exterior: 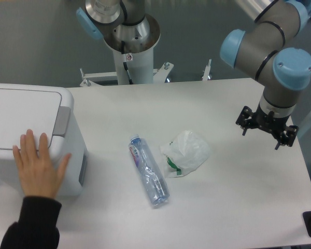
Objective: Open the trash can
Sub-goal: 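Move the open gripper from its start pose toward the table center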
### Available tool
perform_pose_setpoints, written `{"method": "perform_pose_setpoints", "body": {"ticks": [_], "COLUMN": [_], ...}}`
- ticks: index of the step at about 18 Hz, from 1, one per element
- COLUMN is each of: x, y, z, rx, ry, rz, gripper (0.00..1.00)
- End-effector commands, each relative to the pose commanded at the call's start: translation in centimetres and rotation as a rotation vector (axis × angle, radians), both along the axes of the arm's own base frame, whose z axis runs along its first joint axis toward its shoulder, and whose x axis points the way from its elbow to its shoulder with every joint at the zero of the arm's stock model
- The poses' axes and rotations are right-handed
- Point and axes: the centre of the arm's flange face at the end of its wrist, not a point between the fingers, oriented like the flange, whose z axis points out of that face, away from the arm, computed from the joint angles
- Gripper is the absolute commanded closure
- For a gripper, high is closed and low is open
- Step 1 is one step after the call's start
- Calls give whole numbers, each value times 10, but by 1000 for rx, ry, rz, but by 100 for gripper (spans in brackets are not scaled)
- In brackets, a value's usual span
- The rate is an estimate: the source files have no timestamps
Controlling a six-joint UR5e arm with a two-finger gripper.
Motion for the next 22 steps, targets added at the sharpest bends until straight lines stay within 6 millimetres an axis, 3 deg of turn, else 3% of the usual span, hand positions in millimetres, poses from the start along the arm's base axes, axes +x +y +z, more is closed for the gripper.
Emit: {"method": "perform_pose_setpoints", "body": {"ticks": [7, 11, 19, 22], "x": [9, 28, 77, 93], "y": [9, 7, 54, 71], "z": [-1, -7, 0, 5], "rx": [-3, -5, 10, 43], "ry": [-5, -35, -37, -51], "rz": [-1, 119, 211, 326], "gripper": [0, 0, 0, 0]}}
